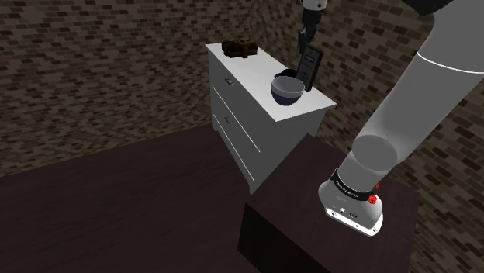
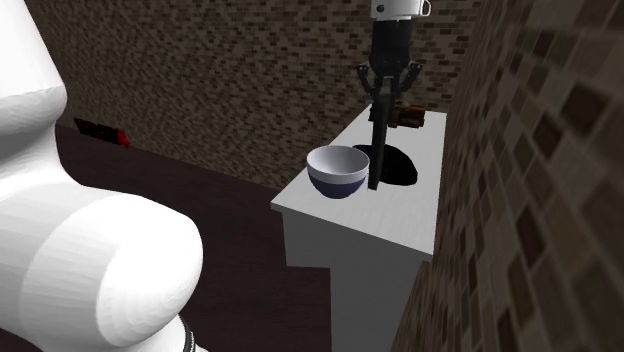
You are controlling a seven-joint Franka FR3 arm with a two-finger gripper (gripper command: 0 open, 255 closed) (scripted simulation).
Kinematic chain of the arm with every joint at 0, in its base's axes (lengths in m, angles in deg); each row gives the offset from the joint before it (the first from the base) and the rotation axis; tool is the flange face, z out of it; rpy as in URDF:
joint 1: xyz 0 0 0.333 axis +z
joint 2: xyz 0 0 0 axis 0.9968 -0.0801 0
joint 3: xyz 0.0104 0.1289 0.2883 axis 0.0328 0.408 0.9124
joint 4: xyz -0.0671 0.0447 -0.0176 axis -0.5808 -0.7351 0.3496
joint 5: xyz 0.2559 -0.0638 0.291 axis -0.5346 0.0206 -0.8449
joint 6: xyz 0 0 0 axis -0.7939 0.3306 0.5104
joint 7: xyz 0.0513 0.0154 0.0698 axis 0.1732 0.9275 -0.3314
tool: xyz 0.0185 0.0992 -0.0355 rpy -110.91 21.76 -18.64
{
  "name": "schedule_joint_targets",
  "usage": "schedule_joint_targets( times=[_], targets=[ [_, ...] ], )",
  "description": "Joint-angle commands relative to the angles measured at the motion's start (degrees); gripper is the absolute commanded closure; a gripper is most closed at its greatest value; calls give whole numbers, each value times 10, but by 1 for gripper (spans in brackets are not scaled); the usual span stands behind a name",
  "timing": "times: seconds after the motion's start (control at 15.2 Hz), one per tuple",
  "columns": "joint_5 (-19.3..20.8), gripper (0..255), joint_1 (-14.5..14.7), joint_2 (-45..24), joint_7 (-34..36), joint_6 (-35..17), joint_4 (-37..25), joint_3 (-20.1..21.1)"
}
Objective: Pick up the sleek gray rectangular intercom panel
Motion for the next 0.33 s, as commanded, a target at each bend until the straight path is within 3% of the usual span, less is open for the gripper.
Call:
schedule_joint_targets(
  times=[0.0,0.26],
  targets=[
    [1,255,0,3,1,14,-12,0],
    [2,255,1,5,1,31,-26,1]
  ],
)
